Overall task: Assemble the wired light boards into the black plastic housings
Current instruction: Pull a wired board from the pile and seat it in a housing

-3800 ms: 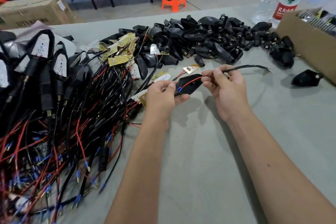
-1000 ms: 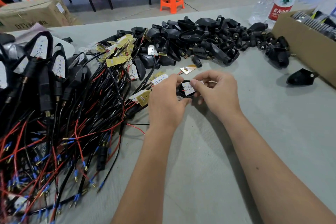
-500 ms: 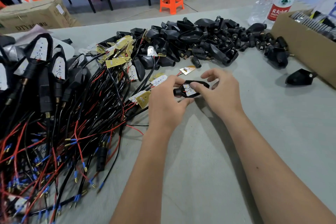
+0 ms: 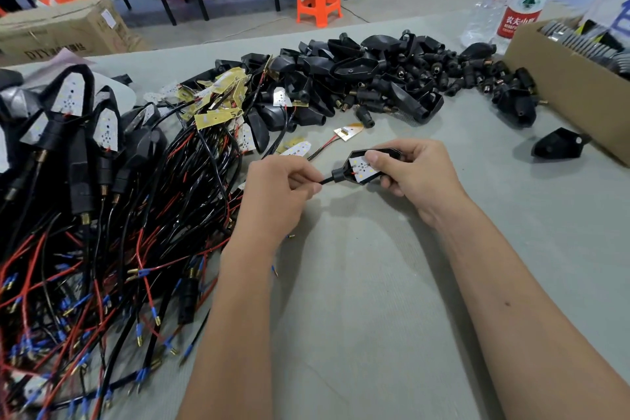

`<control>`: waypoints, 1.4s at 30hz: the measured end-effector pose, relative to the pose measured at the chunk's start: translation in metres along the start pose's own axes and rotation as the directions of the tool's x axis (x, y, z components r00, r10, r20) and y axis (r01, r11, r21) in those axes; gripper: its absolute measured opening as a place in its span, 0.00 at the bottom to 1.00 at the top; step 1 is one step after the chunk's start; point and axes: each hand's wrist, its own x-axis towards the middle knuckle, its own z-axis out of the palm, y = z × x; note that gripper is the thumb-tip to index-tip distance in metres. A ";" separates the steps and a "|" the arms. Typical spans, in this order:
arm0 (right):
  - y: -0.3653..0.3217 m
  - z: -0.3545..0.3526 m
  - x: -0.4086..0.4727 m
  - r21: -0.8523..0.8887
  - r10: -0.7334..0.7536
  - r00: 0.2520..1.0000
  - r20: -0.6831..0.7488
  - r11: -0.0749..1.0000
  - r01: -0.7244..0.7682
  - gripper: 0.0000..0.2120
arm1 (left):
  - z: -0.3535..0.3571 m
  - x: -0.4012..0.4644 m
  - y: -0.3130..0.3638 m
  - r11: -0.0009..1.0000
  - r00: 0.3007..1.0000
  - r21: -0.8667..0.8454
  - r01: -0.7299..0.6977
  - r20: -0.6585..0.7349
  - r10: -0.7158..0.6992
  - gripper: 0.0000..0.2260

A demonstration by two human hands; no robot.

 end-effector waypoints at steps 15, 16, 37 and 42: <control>0.009 -0.030 0.013 -0.057 0.022 0.947 -0.319 0.998 -0.042 0.04 | -0.054 -0.005 0.005 0.961 0.965 0.162 0.226 0.101 -0.244 0.05; 0.011 -0.031 0.014 -0.100 0.010 0.938 -0.347 0.994 -0.048 0.05 | -0.059 -0.006 0.004 0.961 0.964 0.139 0.238 0.087 -0.251 0.04; -0.002 -0.036 0.005 -0.521 -0.067 0.997 -0.035 0.853 0.039 0.13 | -0.038 -0.002 0.011 0.731 0.984 -0.658 -0.178 -0.131 0.122 0.13; -0.014 -0.027 -0.003 -0.675 0.003 0.987 0.162 0.730 0.108 0.22 | -0.017 0.006 0.026 0.917 0.947 -0.308 -0.253 -0.273 0.170 0.18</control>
